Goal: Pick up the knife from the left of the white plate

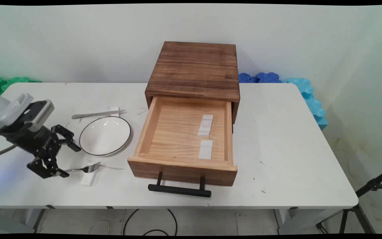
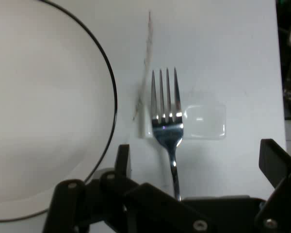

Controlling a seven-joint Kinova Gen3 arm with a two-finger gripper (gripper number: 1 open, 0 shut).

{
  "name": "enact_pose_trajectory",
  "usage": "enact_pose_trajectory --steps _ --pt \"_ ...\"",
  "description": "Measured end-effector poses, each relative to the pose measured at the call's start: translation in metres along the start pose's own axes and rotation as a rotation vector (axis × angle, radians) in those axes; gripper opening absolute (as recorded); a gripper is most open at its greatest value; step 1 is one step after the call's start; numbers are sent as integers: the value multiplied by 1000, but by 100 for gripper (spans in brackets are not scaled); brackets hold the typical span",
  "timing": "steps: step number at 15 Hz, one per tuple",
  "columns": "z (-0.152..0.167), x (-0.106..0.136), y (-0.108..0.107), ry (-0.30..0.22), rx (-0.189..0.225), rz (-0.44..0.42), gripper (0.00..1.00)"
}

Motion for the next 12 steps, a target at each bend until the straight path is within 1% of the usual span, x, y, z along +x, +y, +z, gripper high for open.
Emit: enact_pose_trajectory --steps 2,6,12 --pt "-8 8 0 10 3 -2 100" --pt "-32 32 1 26 16 -17 100" --pt "-68 66 -1 27 44 -38 100"
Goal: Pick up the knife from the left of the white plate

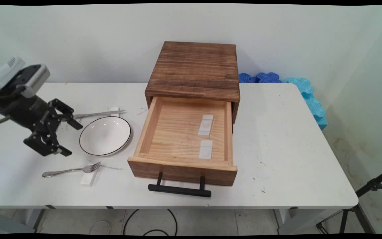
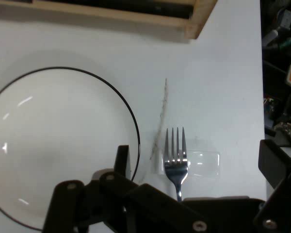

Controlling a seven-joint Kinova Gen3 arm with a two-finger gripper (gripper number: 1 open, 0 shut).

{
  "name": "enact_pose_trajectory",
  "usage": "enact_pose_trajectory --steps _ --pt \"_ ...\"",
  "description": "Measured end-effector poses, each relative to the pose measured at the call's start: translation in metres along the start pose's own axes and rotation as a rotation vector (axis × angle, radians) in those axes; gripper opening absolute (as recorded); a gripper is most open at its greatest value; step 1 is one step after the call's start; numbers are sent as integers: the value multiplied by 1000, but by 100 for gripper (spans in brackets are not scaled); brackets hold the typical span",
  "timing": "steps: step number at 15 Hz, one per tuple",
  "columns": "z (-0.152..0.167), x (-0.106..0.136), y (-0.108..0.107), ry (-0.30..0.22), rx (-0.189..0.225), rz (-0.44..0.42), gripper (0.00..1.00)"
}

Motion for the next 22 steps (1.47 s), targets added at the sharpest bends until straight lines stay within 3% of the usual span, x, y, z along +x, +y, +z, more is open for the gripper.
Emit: enact_pose_trajectory --steps 5,10,22 --pt "-20 19 -7 -4 25 -12 100" --pt "-35 30 -27 -17 74 -37 100" --pt "-32 21 -97 -76 185 -74 100"
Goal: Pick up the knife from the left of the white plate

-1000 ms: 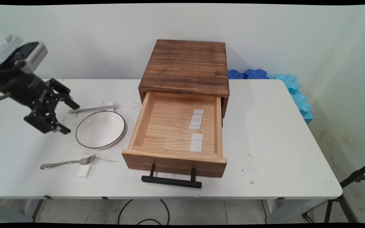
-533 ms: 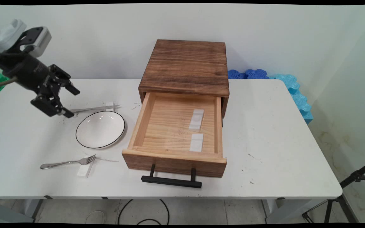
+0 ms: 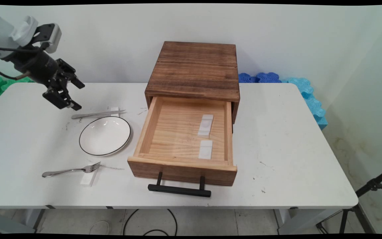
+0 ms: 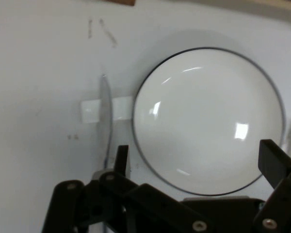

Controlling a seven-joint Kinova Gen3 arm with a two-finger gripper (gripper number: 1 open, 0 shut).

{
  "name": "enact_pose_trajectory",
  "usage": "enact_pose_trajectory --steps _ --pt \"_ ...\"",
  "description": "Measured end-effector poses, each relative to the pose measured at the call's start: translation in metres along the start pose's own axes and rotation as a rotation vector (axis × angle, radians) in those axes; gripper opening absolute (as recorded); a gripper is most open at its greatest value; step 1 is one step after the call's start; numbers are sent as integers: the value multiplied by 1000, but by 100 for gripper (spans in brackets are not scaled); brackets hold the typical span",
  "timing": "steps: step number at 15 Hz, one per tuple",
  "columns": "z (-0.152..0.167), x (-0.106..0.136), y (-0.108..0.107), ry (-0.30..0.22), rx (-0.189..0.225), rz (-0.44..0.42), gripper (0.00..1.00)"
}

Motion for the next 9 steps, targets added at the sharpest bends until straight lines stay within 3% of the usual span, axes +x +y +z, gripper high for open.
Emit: enact_pose_trajectory --steps 9 --pt "23 -28 -50 -22 29 12 100"
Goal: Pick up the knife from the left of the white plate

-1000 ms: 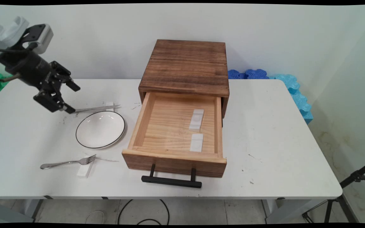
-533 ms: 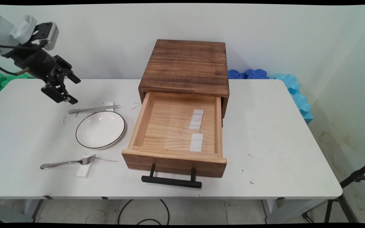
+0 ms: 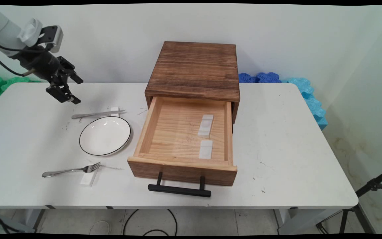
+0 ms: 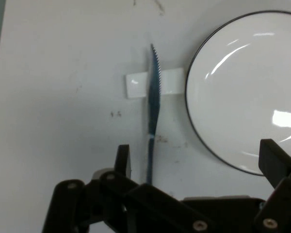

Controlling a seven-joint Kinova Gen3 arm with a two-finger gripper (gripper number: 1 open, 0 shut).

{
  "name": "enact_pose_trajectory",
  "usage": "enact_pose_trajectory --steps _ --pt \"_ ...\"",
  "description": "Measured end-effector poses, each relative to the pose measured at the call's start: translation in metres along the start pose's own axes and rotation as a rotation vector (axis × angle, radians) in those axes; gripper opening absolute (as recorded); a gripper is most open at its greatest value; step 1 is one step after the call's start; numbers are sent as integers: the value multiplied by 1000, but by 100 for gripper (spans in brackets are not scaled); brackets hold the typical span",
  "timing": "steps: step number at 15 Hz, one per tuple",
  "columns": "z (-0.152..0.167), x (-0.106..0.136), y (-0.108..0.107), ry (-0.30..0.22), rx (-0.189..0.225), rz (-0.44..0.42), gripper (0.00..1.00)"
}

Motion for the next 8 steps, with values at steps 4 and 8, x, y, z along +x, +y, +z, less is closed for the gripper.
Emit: enact_pose_trajectory --steps 4,8 --pt "13 -13 -16 -3 -2 19 100" --pt "27 -25 -33 -6 -7 42 100"
